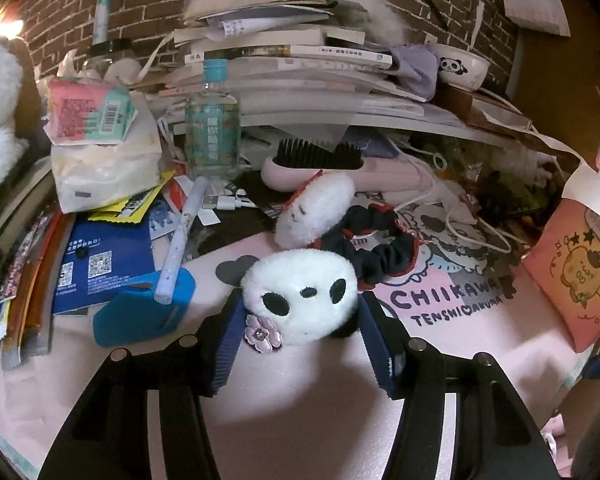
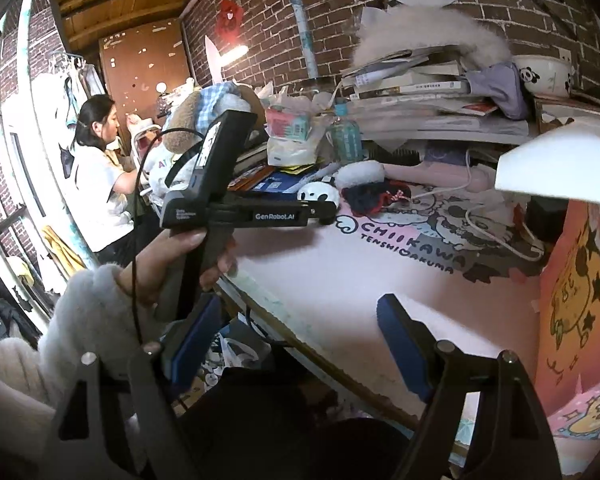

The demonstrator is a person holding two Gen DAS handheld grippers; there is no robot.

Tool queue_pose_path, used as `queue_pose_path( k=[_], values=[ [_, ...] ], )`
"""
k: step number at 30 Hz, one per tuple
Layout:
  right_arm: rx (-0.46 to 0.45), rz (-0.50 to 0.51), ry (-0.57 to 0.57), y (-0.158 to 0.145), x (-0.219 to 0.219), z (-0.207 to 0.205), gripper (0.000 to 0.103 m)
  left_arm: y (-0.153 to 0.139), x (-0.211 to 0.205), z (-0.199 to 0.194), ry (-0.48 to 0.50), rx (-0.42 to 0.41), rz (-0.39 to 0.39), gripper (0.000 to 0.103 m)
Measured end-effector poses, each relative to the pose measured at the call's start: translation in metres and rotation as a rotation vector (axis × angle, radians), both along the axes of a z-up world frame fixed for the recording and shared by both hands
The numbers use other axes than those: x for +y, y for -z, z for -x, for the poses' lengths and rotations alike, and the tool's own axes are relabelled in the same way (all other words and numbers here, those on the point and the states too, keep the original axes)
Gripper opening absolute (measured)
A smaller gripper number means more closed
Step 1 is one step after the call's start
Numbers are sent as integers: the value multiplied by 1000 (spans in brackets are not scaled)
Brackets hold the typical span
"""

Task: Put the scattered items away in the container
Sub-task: 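Close the left gripper on the panda plush, then lift the panda plush with the left gripper and carry it over the box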

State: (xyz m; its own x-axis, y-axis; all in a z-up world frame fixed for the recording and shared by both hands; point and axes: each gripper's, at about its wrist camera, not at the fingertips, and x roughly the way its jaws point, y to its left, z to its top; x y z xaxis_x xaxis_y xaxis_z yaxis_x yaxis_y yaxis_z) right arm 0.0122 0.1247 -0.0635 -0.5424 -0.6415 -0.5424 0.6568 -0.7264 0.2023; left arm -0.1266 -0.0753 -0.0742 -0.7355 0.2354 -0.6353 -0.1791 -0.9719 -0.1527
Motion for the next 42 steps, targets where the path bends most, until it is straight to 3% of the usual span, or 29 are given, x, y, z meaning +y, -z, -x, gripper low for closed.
queue_pose_path(
  k=[2, 3, 11, 12, 16, 19, 23, 26, 27, 29, 42],
  values=[
    [-8, 4, 3, 1, 1, 1, 78, 0, -1, 0, 4, -3, -11, 46],
    [-10, 5, 5, 1, 1, 1, 78, 0, -2, 1, 7, -3, -20, 39],
    [-14, 7, 5, 2, 2, 0, 78, -2, 2, 2, 26, -22, -23, 38],
    [-13, 7, 6, 2, 3, 0, 78, -2, 3, 2, 23, -28, -17, 41],
    [-16, 8, 10, 2, 4, 2, 78, -6, 6, 1, -27, -11, 23, 76],
    [-18, 11, 10, 1, 5, 3, 78, -8, 10, 3, -13, -10, 10, 77],
    [-25, 10, 8, 2, 5, 3, 78, -6, 19, 12, -21, -38, 50, 77],
    [-20, 12, 9, 1, 6, 4, 78, -3, 25, 16, -19, -54, 59, 74],
    [-20, 13, 10, 2, 6, 4, 78, -2, 25, 17, -21, -57, 56, 63],
    [-24, 16, 14, 2, 8, 6, 78, -2, 26, 16, -26, -59, 62, 54],
    [-44, 29, 5, 3, 10, 9, 78, -7, 25, 7, -3, -53, 48, 47]
  ],
)
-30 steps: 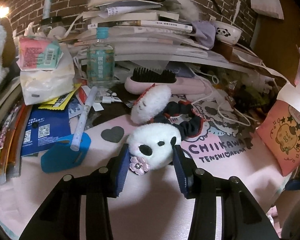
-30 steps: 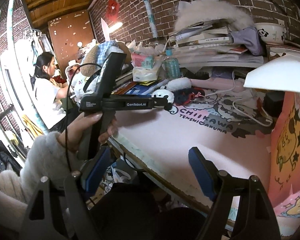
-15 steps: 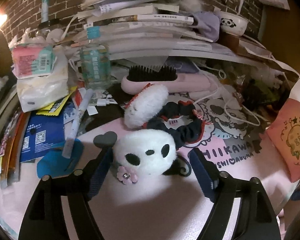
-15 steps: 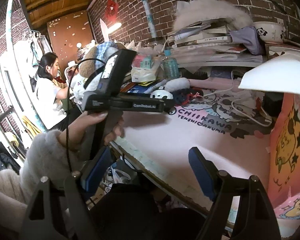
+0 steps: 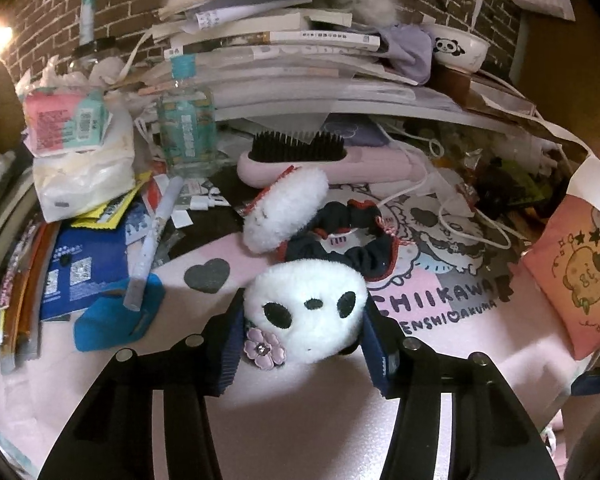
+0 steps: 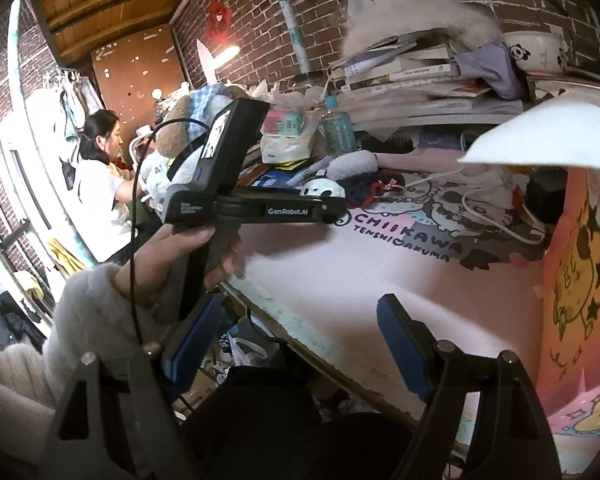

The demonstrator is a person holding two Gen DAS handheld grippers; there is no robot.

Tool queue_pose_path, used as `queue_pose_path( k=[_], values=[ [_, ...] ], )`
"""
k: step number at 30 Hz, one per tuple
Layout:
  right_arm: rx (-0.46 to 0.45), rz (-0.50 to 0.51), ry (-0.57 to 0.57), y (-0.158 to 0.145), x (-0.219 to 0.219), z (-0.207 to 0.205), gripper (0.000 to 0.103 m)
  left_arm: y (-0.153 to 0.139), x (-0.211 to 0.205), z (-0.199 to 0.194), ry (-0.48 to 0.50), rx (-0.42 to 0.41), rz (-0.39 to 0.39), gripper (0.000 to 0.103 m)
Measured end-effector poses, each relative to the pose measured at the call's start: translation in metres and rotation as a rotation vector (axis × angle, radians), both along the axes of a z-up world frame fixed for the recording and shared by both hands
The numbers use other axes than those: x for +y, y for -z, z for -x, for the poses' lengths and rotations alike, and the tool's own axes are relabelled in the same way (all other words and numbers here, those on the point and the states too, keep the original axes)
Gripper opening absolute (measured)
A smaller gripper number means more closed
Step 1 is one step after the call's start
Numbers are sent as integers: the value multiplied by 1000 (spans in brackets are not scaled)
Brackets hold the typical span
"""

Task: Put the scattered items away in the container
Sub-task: 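Lift the panda plush with the left gripper and carry it over the box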

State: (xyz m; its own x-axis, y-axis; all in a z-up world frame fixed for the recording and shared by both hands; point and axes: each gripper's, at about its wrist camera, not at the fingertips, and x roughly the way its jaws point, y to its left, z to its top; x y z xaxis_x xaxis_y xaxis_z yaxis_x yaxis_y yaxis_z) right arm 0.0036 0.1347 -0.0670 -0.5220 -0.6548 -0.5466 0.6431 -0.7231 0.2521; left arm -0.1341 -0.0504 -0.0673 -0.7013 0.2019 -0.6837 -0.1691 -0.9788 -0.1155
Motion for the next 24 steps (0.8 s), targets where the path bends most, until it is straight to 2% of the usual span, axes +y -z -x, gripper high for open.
queue_pose_path(
  k=[8, 24],
  values=[
    [11, 0, 4, -3, 0, -3, 78, -24, 5, -15, 17, 42, 0, 47],
    [42, -20, 8, -13, 9, -23, 78, -86, 47, -45, 108, 137, 50, 47]
  ],
)
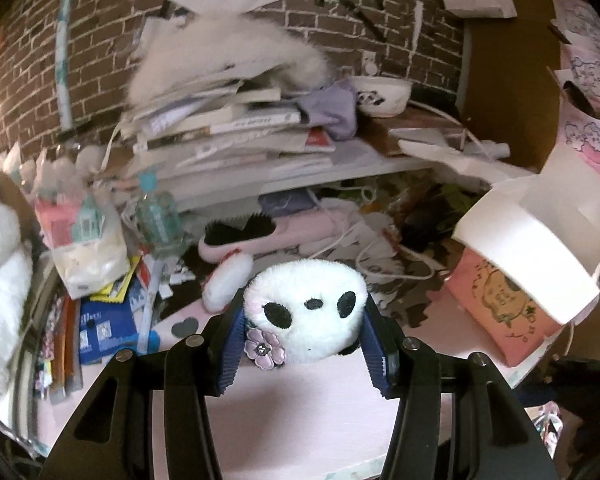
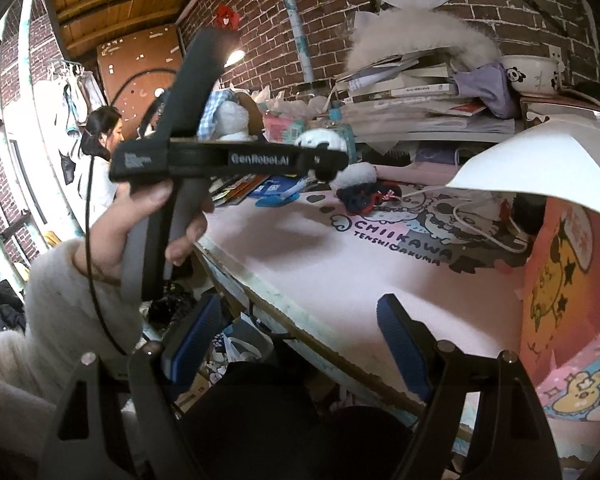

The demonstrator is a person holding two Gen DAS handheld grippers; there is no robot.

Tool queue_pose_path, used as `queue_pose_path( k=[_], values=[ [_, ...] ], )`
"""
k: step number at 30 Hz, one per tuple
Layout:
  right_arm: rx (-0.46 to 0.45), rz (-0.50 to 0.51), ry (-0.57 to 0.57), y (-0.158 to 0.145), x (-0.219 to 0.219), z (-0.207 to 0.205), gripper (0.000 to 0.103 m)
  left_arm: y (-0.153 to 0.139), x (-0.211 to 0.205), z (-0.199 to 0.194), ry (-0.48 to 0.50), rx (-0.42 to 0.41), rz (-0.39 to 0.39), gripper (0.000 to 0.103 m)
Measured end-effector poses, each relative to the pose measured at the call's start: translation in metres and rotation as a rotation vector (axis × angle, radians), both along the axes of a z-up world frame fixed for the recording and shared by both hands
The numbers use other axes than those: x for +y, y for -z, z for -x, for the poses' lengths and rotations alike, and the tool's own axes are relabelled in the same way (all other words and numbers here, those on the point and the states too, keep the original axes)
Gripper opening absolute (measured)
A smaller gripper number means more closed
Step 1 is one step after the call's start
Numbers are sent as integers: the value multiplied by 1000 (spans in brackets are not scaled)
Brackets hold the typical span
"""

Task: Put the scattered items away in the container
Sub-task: 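Lift the panda plush with the left gripper and carry it over the box, then lower the panda plush into the box and open the left gripper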

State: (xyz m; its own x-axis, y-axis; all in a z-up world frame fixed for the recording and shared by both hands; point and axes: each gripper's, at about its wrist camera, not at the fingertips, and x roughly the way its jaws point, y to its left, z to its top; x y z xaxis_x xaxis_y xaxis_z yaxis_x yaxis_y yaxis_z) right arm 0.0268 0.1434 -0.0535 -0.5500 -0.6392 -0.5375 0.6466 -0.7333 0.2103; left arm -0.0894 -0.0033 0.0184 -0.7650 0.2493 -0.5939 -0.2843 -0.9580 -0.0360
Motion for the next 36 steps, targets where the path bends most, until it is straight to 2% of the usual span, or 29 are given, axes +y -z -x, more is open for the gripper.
queue_pose_path(
  k=[11, 17, 23, 26, 29, 33, 36],
  values=[
    [-4, -3, 11, 1, 7, -5, 78, -37, 49, -5, 114, 62, 43, 47],
    [-1, -11, 24, 1, 14, -9, 78, -56, 86, -5, 230, 85, 59, 47],
    [-8, -15, 33, 3, 20, -11, 78, -75, 131, -3, 397, 71, 81, 47],
    [-8, -20, 34, 4, 21, -14, 78, -84, 154, -2, 496, 42, 81, 47],
    [-8, -22, 34, 4, 23, -16, 78, -85, 182, -1, 570, -3, 123, 47],
    [-11, -22, 37, 5, 24, -16, 78, -77, 214, 10, 652, -125, 140, 47],
    [-13, -20, 38, 4, 25, -16, 78, -67, 234, 21, 663, -210, 169, 47]
  ],
)
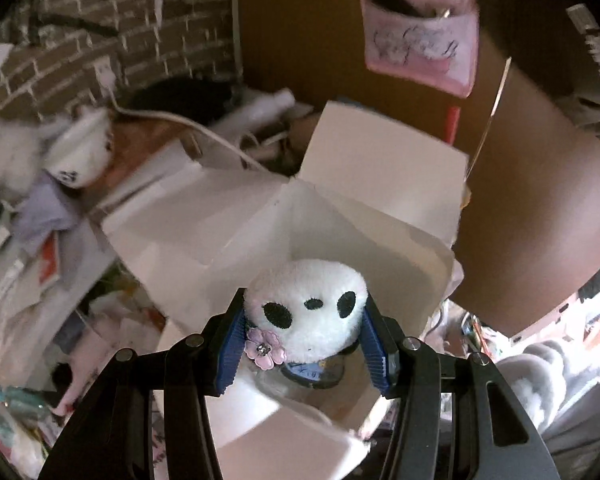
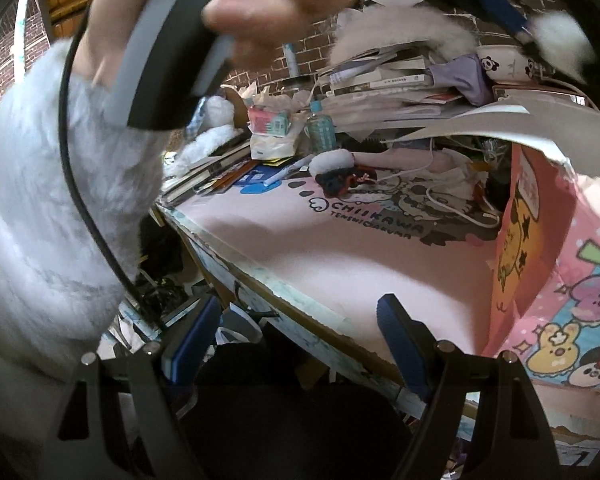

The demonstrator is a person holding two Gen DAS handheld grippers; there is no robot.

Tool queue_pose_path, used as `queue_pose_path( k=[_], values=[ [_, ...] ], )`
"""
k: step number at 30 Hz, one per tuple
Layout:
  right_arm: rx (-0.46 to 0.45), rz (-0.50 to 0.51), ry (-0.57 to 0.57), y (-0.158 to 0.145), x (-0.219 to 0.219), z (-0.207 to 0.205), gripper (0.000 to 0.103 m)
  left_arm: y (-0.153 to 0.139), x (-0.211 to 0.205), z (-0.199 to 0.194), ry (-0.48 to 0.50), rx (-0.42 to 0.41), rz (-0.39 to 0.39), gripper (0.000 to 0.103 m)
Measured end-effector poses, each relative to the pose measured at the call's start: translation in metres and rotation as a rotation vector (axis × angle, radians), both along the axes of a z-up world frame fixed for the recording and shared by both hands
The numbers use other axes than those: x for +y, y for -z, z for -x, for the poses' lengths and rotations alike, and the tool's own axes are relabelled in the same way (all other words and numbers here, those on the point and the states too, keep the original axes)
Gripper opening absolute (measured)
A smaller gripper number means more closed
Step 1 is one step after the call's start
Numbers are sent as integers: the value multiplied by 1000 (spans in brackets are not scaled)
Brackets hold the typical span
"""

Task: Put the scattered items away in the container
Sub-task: 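Lower the panda plush into the box and open the left gripper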

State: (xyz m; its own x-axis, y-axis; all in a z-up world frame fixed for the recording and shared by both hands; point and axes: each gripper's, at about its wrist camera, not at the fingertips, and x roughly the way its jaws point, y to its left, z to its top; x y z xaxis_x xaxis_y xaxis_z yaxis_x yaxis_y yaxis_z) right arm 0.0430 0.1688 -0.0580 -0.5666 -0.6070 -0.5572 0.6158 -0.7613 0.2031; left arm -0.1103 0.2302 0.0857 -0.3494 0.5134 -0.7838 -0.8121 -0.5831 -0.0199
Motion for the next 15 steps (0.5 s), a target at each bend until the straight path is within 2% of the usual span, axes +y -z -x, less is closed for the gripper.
queue_pose_path(
  k=[7, 15],
  values=[
    [4, -1, 4, 0, 1, -1, 78, 28, 29, 18, -2, -98, 132, 47],
    [0, 1, 9, 1, 4, 0, 78, 46, 43, 23, -6, -163, 223, 47]
  ],
)
